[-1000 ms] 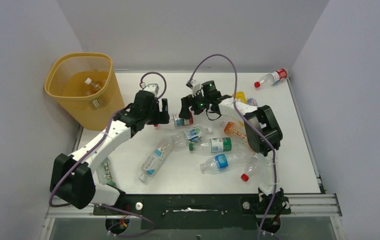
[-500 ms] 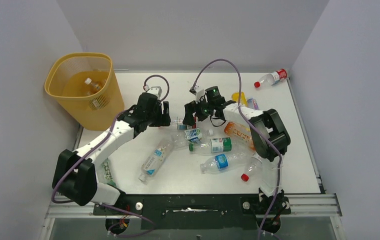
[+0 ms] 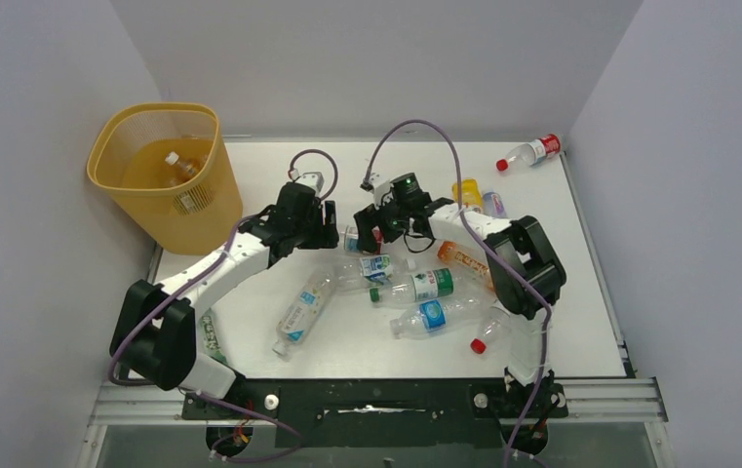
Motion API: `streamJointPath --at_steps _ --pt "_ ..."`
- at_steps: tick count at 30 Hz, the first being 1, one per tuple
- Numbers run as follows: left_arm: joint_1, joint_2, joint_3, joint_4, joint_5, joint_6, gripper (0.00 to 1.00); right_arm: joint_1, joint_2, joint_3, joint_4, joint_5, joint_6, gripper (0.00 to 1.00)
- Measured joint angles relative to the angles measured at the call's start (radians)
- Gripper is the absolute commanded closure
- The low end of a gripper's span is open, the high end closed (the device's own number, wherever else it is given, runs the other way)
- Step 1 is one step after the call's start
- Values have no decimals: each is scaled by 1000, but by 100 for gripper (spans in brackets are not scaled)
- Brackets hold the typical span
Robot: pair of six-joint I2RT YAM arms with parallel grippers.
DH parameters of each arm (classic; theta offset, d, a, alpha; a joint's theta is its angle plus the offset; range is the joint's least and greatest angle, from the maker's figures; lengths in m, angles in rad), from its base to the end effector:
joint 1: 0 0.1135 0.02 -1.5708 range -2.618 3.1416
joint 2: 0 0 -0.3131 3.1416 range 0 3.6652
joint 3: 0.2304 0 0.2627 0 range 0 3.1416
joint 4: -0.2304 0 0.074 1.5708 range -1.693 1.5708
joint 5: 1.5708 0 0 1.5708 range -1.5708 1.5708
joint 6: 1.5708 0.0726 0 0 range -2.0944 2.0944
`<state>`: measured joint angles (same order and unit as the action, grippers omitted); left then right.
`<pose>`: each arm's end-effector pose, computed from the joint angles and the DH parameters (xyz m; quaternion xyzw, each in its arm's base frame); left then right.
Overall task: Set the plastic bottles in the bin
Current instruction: Pick up the plastic bottle at the center of the board.
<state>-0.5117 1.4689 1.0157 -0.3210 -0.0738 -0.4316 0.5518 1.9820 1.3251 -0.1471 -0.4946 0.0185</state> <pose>0.3069 -0.1662 0.2646 0.0226 0.9209 -0.1458 0.3607 0.3907 0.2810 0.1925 -0.3253 0.8433 0.3199 0.2842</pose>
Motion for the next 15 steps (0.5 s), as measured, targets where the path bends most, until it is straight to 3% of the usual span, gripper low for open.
streamJointPath --at_steps 4,11,15 --pt "0 3 0 6 0 -2 39 18 12 29 -50 53 -27 9" --pt "0 5 0 13 0 -2 38 33 42 91 -98 129 -61 34" --pt "0 7 0 13 0 -2 33 32 51 111 -114 154 -72 48"
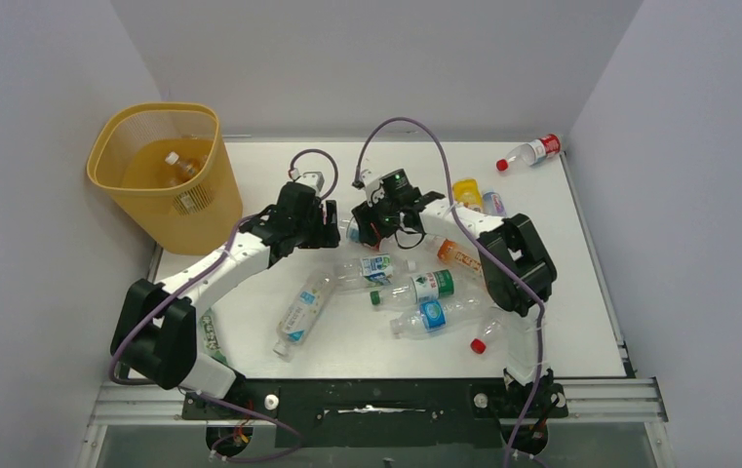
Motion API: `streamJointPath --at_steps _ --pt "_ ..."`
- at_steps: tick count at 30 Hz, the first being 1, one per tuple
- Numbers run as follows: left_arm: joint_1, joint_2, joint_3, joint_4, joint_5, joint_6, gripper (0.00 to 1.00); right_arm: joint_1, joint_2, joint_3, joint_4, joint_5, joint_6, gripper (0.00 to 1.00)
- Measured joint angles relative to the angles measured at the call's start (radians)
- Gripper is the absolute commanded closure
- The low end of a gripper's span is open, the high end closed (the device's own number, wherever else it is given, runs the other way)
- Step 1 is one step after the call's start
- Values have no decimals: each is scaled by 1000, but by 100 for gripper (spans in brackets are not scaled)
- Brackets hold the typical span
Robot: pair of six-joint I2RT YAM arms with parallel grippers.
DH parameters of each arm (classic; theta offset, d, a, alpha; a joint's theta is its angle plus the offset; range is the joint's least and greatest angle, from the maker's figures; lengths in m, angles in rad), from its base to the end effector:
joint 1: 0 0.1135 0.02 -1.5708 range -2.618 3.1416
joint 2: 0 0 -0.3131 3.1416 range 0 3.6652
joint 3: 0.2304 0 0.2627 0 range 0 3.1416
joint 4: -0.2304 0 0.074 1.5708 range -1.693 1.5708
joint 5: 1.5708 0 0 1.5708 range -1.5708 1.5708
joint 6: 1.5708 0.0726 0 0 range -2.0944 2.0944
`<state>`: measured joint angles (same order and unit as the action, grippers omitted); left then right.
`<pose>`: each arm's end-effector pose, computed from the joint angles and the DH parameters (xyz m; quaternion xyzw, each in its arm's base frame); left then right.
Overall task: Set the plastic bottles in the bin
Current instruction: Pick up the plastic bottle at the center of the board.
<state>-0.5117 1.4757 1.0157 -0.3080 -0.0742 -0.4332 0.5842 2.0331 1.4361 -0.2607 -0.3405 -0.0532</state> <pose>0.3090 -0.1674 0.2637 0.0216 0.9197 -0.1473 0.3632 0.4021 0.2949 0.1918 -0.3455 0.8585 0.2435 0.2903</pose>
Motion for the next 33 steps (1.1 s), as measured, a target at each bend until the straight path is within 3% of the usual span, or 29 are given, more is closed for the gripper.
streamJointPath --at_steps 15,21,33 --pt "0 11 40 -3 -19 0 24 -16 -15 -7 0 89 28 54" --pt "0 11 40 -2 -20 0 16 -36 -80 -35 2 124 66 55" --pt "34 -41 41 74 69 -78 14 -74 -250 -145 43 121 146 53"
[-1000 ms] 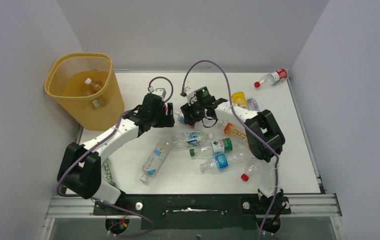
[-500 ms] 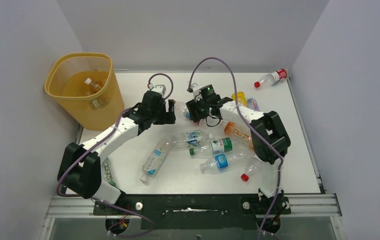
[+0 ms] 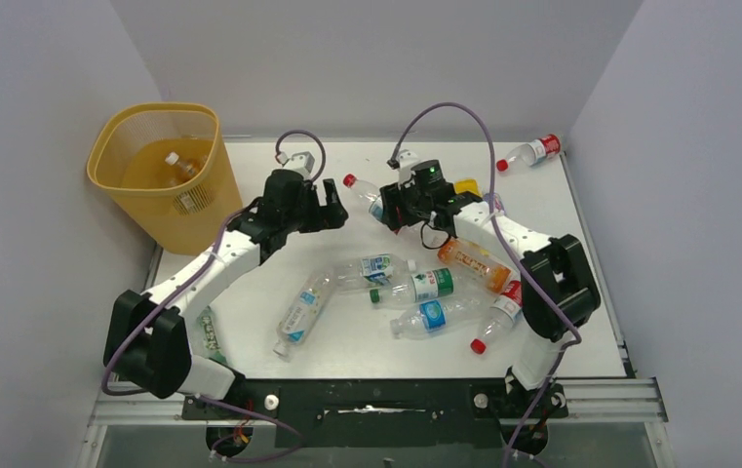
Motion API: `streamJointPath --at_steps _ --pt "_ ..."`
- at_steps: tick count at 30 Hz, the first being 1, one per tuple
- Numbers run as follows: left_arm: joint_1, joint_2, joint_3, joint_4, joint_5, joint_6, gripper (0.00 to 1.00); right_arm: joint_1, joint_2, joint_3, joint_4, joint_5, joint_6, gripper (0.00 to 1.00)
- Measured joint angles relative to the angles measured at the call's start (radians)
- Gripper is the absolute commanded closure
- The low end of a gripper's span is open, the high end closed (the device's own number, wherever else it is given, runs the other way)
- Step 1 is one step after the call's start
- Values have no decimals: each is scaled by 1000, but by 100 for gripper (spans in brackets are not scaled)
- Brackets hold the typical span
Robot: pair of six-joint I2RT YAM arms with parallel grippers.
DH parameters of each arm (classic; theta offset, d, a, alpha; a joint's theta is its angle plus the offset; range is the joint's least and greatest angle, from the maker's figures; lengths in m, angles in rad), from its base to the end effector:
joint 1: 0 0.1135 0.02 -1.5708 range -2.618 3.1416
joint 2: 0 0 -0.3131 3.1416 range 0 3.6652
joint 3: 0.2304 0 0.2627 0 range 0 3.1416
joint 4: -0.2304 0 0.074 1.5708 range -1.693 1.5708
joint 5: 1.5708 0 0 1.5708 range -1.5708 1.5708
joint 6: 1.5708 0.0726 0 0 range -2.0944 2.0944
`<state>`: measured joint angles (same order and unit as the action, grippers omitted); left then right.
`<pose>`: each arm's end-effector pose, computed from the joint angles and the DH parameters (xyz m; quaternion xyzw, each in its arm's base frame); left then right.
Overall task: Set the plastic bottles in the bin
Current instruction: Pick up the plastic bottle at the center of the board.
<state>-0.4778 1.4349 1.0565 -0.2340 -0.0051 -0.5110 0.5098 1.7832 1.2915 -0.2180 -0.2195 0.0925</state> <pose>0.3175 -0.1640 0.3007 -0.0159 0.8872 -0.2168 0.4069 0.3848 0.2332 0.2573 -0.2318 0.8742 0.2181 0.3667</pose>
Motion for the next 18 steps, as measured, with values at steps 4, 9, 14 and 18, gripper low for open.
streamJointPath --at_steps 4,9,14,18 --pt "3 -28 0 46 39 -38 14 -4 -54 -50 8 -14 27 53" --pt "3 -46 0 97 78 -83 14 -6 -119 -97 32 -36 57 53" --pt "3 -47 -8 141 111 -124 14 -6 -163 -111 55 -62 82 53" --pt "3 -51 -36 180 133 -157 14 -6 -185 -128 80 -88 105 52"
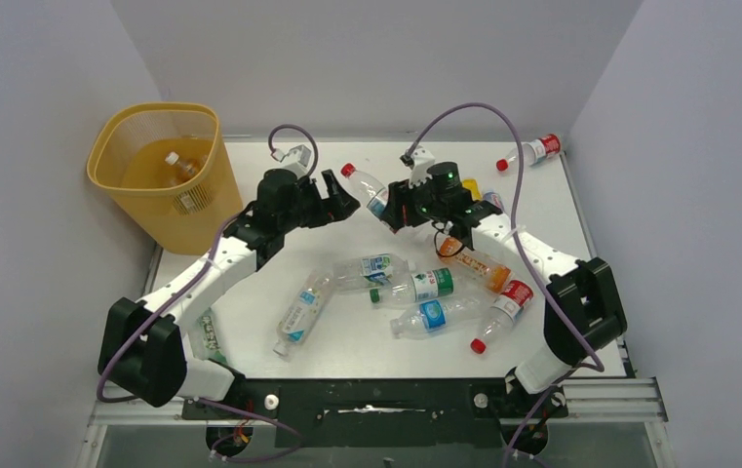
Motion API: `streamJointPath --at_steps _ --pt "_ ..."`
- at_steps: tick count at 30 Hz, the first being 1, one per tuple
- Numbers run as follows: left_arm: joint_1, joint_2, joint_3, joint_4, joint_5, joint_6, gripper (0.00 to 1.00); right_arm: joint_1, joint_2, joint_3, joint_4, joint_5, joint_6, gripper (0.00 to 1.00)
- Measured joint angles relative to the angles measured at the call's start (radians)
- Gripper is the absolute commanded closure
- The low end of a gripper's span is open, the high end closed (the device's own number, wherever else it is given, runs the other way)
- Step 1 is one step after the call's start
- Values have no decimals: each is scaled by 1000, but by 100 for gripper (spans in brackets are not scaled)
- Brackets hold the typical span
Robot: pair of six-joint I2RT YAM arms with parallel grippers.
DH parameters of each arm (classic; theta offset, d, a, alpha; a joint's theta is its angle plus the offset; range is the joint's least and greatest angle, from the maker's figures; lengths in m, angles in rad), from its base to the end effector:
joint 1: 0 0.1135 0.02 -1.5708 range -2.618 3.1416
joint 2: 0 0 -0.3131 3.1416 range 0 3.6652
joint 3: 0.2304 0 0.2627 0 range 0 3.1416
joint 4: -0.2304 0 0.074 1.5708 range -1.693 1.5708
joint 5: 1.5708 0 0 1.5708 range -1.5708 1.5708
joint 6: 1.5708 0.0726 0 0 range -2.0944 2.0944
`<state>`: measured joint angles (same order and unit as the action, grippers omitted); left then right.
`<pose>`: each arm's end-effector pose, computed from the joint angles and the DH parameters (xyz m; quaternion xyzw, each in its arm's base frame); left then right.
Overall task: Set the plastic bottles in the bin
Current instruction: Pick up the plastic bottle at the center of the board.
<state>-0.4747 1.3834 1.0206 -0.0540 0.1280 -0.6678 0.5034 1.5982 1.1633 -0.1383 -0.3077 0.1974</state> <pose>0.3120 -0.1708 0.3273 -0.0459 0.8359 -0.3394 0.4290 0.3451 0.2152 0.2955 -0.2047 0.8465 0.2887 0.3978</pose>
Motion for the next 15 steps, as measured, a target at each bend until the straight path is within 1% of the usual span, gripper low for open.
streamJointPath --at_steps 15 --pt "16 -5 -57 133 50 -97 13 20 -13 -35 56 -71 54 52"
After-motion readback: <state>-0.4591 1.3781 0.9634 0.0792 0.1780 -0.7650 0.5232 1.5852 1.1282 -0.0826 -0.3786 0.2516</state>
